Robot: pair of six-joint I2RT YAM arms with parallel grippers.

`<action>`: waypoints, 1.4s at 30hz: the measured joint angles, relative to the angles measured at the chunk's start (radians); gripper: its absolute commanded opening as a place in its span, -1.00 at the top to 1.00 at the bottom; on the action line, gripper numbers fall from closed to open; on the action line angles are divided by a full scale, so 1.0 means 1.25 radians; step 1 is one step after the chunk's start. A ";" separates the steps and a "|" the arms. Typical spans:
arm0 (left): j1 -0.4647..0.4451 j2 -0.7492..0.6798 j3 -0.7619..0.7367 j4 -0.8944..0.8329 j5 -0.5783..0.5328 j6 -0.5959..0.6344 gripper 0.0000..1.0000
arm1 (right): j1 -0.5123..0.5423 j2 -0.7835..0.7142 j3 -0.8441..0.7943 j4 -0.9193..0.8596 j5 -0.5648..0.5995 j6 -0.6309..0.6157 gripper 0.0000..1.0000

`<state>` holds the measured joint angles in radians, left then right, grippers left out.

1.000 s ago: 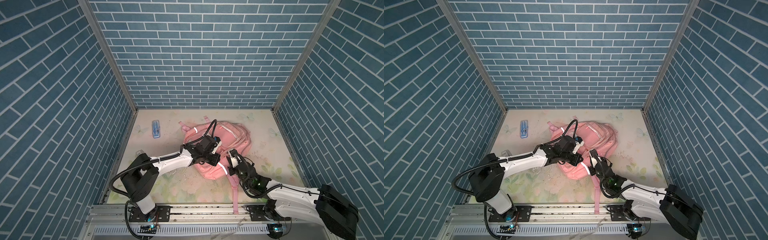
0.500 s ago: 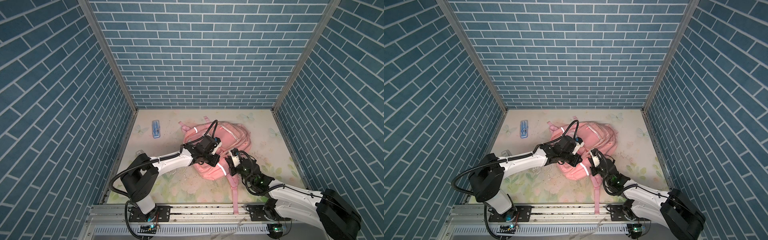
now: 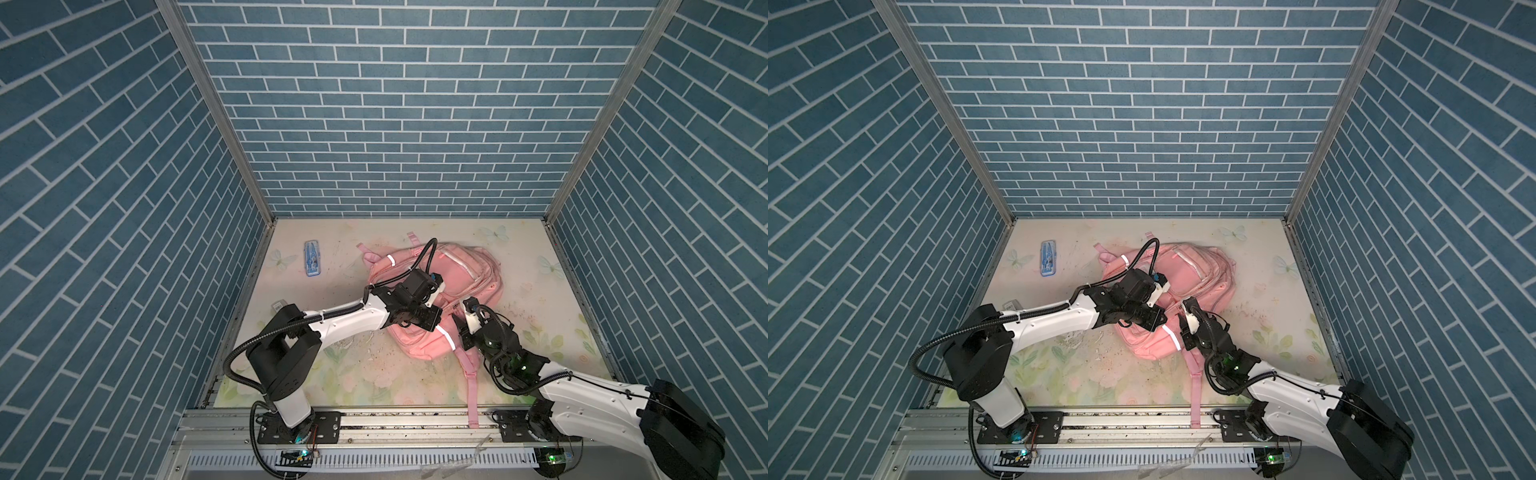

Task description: Pack the student bag

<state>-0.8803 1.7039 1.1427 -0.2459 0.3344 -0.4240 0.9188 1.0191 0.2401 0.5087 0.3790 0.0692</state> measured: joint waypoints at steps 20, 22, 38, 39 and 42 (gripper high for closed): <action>0.010 0.036 0.056 -0.004 0.048 -0.040 1.00 | 0.073 0.143 0.040 0.075 0.265 -0.011 0.82; 0.012 0.036 0.056 -0.008 0.052 -0.038 1.00 | 0.070 0.117 0.039 0.074 0.252 -0.013 0.86; 0.031 0.015 0.056 -0.089 0.062 0.057 1.00 | -0.082 -0.051 0.007 -0.017 -0.142 0.031 1.00; 0.031 0.014 0.056 -0.092 0.060 0.062 1.00 | -0.086 -0.051 0.007 -0.018 -0.150 0.031 1.00; 0.031 0.009 0.056 -0.107 0.049 0.083 1.00 | -0.092 -0.051 0.007 -0.022 -0.169 0.031 1.00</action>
<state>-0.8417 1.7153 1.2133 -0.3794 0.3958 -0.3206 0.8040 0.9554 0.2493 0.4808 0.1680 0.1078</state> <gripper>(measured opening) 0.089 0.078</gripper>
